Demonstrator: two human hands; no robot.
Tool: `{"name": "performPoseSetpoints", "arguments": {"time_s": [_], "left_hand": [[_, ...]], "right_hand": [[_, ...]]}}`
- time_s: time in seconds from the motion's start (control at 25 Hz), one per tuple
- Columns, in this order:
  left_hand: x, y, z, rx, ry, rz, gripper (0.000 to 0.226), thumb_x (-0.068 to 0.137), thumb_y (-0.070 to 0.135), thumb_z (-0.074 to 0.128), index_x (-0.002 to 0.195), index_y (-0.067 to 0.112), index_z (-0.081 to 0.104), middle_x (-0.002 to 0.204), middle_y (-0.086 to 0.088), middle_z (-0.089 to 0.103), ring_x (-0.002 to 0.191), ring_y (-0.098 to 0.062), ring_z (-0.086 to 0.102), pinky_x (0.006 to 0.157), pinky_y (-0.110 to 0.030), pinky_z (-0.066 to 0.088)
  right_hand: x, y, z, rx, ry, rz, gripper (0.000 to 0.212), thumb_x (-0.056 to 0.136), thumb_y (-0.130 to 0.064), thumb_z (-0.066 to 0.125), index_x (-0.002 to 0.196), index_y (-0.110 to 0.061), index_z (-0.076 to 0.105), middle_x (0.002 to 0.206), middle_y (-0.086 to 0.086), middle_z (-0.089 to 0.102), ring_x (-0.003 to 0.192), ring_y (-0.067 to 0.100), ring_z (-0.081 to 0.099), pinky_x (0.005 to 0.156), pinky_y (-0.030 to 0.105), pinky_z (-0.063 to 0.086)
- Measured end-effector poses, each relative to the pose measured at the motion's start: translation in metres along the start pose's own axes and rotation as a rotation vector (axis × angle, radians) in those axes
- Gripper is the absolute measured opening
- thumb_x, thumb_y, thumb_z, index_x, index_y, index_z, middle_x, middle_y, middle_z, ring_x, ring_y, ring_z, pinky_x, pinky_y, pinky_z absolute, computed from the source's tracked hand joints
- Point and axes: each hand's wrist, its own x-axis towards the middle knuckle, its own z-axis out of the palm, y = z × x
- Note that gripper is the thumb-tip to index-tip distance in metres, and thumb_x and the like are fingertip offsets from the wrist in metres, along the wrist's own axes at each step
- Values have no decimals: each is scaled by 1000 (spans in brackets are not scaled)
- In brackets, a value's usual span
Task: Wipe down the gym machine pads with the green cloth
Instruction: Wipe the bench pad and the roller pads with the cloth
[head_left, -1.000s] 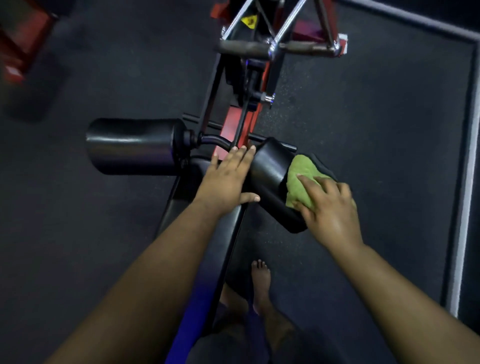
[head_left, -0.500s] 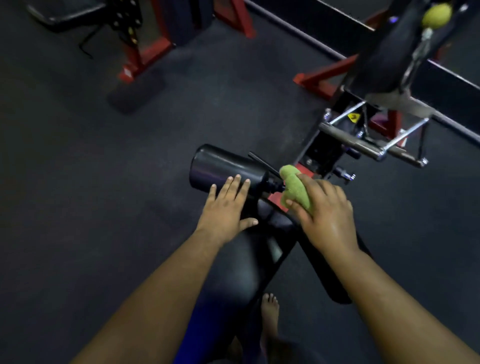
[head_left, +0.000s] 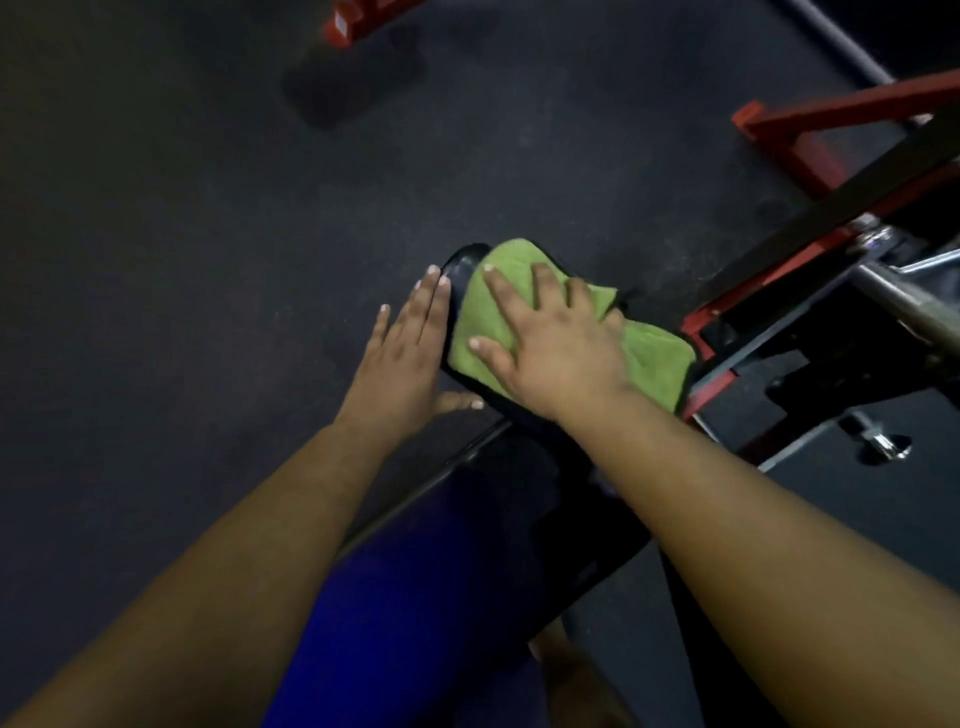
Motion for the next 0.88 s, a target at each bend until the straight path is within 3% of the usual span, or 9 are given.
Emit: {"name": "performPoseSetpoints", "arguments": {"time_s": [0.12, 0.2, 0.4, 0.56, 0.64, 0.76, 0.88], "left_hand": [[8, 0, -4, -73, -26, -64, 148, 57, 76, 74, 160, 9, -10, 170, -3, -8, 156, -15, -7, 127, -49, -1], [16, -1, -11, -82, -49, -38, 151, 52, 78, 74, 161, 11, -6, 171, -2, -6, 156, -15, -6, 127, -52, 0], [35, -10, -25, 54, -69, 73, 147, 53, 83, 71, 161, 16, -2, 171, -3, -4, 157, -20, 3, 126, -57, 3], [54, -12, -41, 104, -161, 158, 144, 51, 89, 68, 161, 20, 5, 170, -3, 4, 155, -22, 17, 125, -58, 4], [67, -11, -50, 71, -197, 165, 140, 52, 90, 68, 160, 22, 10, 170, -1, 10, 155, -19, 15, 124, -59, 2], [63, -14, -49, -111, -107, 106, 125, 63, 87, 64, 160, 23, 19, 170, 1, 13, 156, -16, 10, 126, -55, 7], [19, -26, -20, -110, 7, 176, 131, 66, 82, 68, 162, 18, 7, 171, -3, 0, 157, -20, 6, 126, -53, 11]], "right_hand": [[40, -11, -17, 111, -143, -51, 74, 91, -79, 30, 155, -50, 5, 165, 4, 19, 144, 37, 28, 103, 64, 35], [18, 11, -18, 67, -166, -71, 74, 92, -77, 31, 155, -51, 4, 165, 3, 18, 146, 34, 26, 105, 62, 35], [-97, 64, -7, 32, -6, 6, 67, 94, -71, 36, 156, -47, 21, 159, 3, 32, 138, 33, 37, 98, 56, 43], [-57, 39, -1, 11, -43, 133, 66, 95, -72, 30, 154, -50, 13, 163, -1, 24, 143, 33, 27, 101, 62, 35], [-29, 23, -3, 23, -11, 186, 63, 95, -72, 23, 153, -47, 18, 159, -1, 31, 138, 33, 32, 99, 61, 34], [3, 8, -9, 34, -20, 218, 61, 96, -71, 22, 151, -45, 26, 151, 2, 44, 131, 34, 43, 97, 59, 35], [7, 11, -12, 70, -40, 153, 64, 96, -72, 23, 153, -44, 24, 154, 1, 41, 134, 33, 41, 99, 58, 35]]}}
